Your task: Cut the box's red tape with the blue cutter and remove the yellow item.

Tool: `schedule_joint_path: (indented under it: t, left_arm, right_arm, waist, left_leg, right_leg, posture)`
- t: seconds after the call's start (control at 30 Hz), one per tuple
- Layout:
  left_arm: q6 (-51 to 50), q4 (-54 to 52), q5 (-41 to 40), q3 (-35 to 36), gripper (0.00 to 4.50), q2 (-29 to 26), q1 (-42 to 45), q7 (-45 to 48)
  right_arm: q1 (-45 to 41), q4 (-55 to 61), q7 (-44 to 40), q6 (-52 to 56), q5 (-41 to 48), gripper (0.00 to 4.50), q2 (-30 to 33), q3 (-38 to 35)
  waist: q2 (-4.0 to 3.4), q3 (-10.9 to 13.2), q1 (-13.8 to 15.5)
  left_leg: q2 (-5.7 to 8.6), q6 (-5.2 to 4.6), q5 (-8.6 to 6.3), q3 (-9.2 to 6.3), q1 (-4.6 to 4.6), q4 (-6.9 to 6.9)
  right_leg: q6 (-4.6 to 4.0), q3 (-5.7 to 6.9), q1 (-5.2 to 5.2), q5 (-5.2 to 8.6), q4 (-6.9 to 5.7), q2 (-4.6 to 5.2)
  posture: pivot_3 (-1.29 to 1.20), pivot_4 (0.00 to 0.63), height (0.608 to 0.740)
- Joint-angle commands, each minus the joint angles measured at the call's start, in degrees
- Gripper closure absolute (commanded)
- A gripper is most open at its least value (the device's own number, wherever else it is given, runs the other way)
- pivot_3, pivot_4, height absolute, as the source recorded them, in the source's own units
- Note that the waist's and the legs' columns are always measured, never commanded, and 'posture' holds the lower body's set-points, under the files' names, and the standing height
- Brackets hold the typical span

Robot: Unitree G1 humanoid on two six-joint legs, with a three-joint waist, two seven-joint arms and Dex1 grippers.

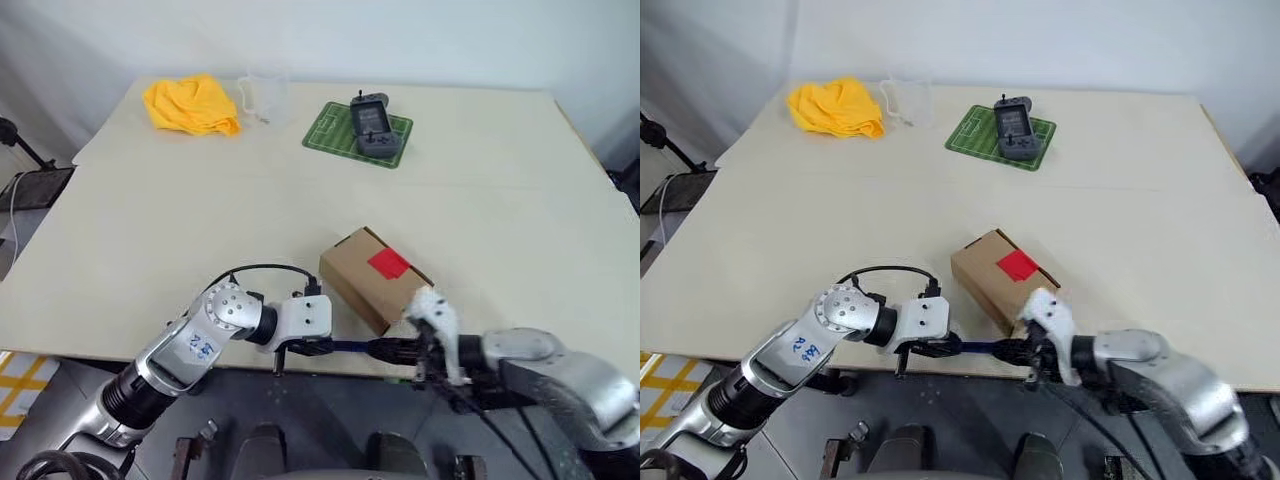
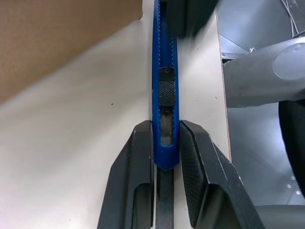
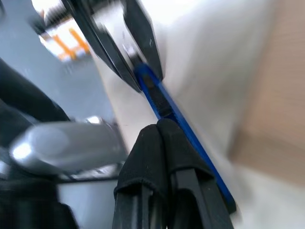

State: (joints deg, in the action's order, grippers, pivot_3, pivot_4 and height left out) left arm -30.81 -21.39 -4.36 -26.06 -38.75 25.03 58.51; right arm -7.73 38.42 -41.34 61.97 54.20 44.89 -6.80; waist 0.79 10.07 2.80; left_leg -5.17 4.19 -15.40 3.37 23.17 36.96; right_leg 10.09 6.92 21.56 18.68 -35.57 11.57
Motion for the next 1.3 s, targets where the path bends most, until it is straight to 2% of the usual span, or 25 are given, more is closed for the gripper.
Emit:
schedule_joint_path:
  t: [0.03,0.1,0.17,0.3,0.37,0.47,0.6,0.83,1.0,1.3]
  left_arm:
    - [17.2,0.5,-4.4,6.0,4.07,0.3,-2.8,3.5]
    - [23.0,1.0,-6.5,8.2,4.07,0.5,-3.4,5.6]
    - [25.9,1.7,-7.1,9.2,4.07,0.9,-2.8,6.1]
    - [28.6,2.2,-5.9,9.3,4.07,3.7,2.5,4.9]
    - [29.0,2.7,-5.0,8.2,4.07,4.9,4.7,5.0]
    - [28.4,3.7,-3.3,6.9,4.07,7.1,7.2,3.7]
    - [27.5,3.7,-2.3,6.7,4.07,8.4,8.1,2.7]
    - [25.9,3.8,-0.6,5.8,4.07,10.1,8.6,0.8]
    - [25.1,3.5,0.2,5.4,4.07,10.5,8.7,0.2]
    - [24.1,2.6,0.5,5.5,4.07,10.5,8.6,0.2]
  right_arm:
    - [1.5,1.8,9.6,4.3,30.4,3.29,9.8,-14.3]
    - [4.0,-1.1,18.0,1.6,47.4,2.63,19.3,-18.3]
    - [6.2,-3.2,22.2,-0.6,57.0,1.99,26.9,-20.4]
    - [8.2,-8.1,16.3,0.6,58.8,0.64,39.5,-20.6]
    - [7.0,-9.7,14.2,-0.4,58.8,0.04,42.9,-17.7]
    - [3.1,-11.5,13.2,-1.9,58.8,0.04,45.5,-11.8]
    - [-3.9,-13.1,17.5,-1.7,58.8,0.04,44.5,-2.3]
    - [-19.6,-18.5,25.8,3.1,58.8,0.04,33.1,12.0]
    - [-25.3,-21.8,28.9,6.2,58.8,0.04,27.6,16.1]
    - [-26.7,-23.4,31.5,8.1,58.8,0.04,23.9,17.7]
  waist:
    - [-0.01,0.0,0.0]
    - [0.00,0.1,0.2]
    - [0.05,0.1,0.3]
    - [0.10,0.1,0.5]
    - [0.11,0.1,0.4]
    - [0.10,0.1,0.2]
    - [0.15,0.1,0.0]
    - [0.20,0.2,-0.1]
    - [0.21,0.2,0.2]
    - [0.21,0.2,0.2]
  left_leg:
    - [-0.03,0.00,0.00,0.00,0.01,-0.01]
    - [-0.04,-0.01,-0.01,0.00,0.03,0.00]
    - [-0.03,-0.05,-0.03,0.01,0.03,0.04]
    - [-0.03,-0.09,-0.06,0.03,0.05,0.16]
    - [-0.03,-0.10,-0.06,0.03,0.06,0.17]
    - [-0.03,-0.10,-0.06,0.04,0.07,0.12]
    - [-0.03,-0.10,-0.06,0.08,0.11,0.10]
    - [-0.03,-0.10,-0.06,0.08,0.15,0.16]
    - [-0.04,-0.10,-0.06,0.09,0.21,0.15]
    - [-0.03,-0.10,-0.06,0.09,0.24,0.15]
  right_leg:
    - [0.00,0.03,0.02,0.00,0.01,0.00]
    - [0.00,0.04,0.01,0.00,0.04,0.00]
    - [-0.03,0.05,-0.05,-0.02,0.09,0.00]
    - [-0.04,0.02,-0.07,-0.07,0.16,0.01]
    - [-0.02,0.01,-0.07,-0.09,0.26,0.00]
    - [0.06,0.01,-0.06,-0.14,0.24,0.00]
    - [0.08,0.01,-0.02,-0.15,0.30,0.00]
    - [0.06,0.00,0.00,-0.16,0.52,0.00]
    - [0.07,0.03,0.02,-0.18,0.39,0.00]
    - [0.07,0.05,0.02,-0.20,0.40,-0.01]
  posture:
    - [0.00,0.150,0.740]
    - [0.00,0.150,0.740]
    - [0.00,0.150,0.740]
    - [0.00,0.150,0.740]
    - [0.00,0.150,0.740]
    - [0.00,0.150,0.740]
    - [0.00,0.150,0.740]
    - [0.00,0.150,0.740]
    - [0.00,0.150,0.740]
    - [0.00,0.150,0.740]
